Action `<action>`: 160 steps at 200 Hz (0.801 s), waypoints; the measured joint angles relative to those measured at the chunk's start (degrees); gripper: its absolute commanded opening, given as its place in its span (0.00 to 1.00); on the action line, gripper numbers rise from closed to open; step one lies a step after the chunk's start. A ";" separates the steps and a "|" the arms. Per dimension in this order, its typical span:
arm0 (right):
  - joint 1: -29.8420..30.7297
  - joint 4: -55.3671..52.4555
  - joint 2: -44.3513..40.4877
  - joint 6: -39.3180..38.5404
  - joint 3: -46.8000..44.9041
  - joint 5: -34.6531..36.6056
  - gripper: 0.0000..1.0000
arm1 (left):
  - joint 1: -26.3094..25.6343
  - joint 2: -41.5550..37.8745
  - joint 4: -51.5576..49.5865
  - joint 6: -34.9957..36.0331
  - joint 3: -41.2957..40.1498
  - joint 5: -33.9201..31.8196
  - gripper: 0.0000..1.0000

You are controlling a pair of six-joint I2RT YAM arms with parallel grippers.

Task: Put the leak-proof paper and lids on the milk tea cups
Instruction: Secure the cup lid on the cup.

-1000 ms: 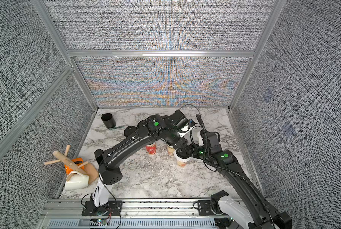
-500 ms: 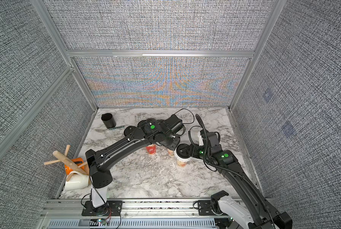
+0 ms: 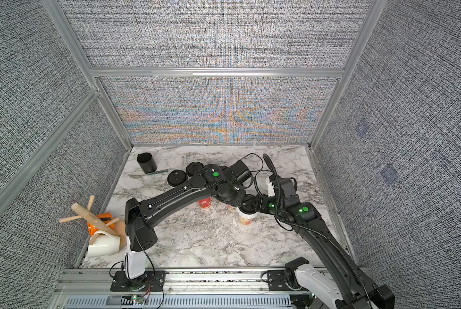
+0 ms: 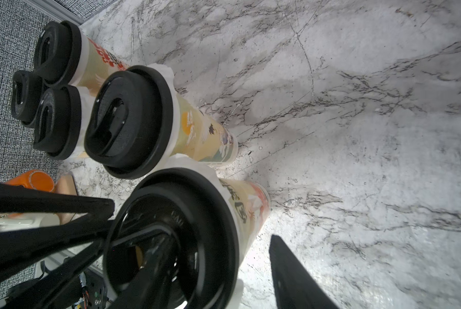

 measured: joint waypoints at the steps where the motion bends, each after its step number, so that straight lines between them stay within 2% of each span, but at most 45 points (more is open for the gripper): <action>1: 0.00 0.00 0.02 0.00 0.00 0.00 0.57 | 0.00 0.00 0.02 -0.09 -0.07 0.00 0.25; 81: 0.00 0.74 0.74 -0.42 -0.02 -0.39 0.57 | 0.15 -1.03 4.98 -2.12 -4.50 -0.33 0.24; 160: -0.02 7.04 -0.13 0.61 -4.61 -2.84 0.56 | 0.11 -7.78 16.35 -5.73 -18.03 -0.55 0.24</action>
